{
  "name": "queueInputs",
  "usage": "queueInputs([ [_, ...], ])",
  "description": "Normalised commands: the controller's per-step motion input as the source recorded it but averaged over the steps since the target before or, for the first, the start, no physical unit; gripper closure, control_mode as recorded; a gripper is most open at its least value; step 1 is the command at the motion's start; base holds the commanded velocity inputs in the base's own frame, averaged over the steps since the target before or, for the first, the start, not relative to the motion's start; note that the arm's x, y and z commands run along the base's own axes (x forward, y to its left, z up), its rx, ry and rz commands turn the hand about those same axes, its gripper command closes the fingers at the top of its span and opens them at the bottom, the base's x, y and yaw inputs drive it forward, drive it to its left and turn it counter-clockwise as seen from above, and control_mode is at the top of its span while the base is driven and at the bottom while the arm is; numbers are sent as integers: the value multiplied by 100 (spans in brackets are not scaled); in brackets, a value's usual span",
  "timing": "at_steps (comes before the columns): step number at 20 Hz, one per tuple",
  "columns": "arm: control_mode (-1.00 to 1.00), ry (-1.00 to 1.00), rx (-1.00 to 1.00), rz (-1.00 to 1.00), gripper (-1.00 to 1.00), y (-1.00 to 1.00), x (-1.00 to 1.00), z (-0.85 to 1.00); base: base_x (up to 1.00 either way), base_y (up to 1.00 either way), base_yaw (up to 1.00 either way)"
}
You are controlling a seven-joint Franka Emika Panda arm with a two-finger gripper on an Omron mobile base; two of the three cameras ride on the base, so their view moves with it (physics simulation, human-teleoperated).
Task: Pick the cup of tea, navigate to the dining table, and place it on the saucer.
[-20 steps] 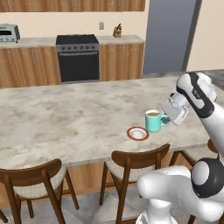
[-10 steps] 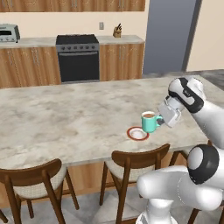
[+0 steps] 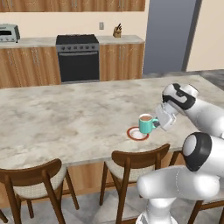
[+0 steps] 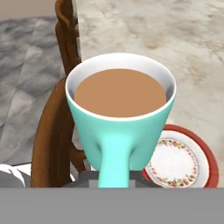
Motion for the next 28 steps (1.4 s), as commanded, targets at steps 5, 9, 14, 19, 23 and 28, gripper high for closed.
queueInputs([
  [5,-100,-7,0,1,100,0,30,-18,0,0,0],
  [9,-100,-7,-2,3,100,0,34,-10,0,0,0],
  [14,-100,-5,-1,4,100,1,16,-16,0,0,0],
  [19,-100,-2,0,8,100,0,1,-21,0,0,0],
  [23,-100,0,0,8,100,0,3,-12,0,0,0],
  [28,-100,0,0,6,100,0,15,-1,0,0,0],
])
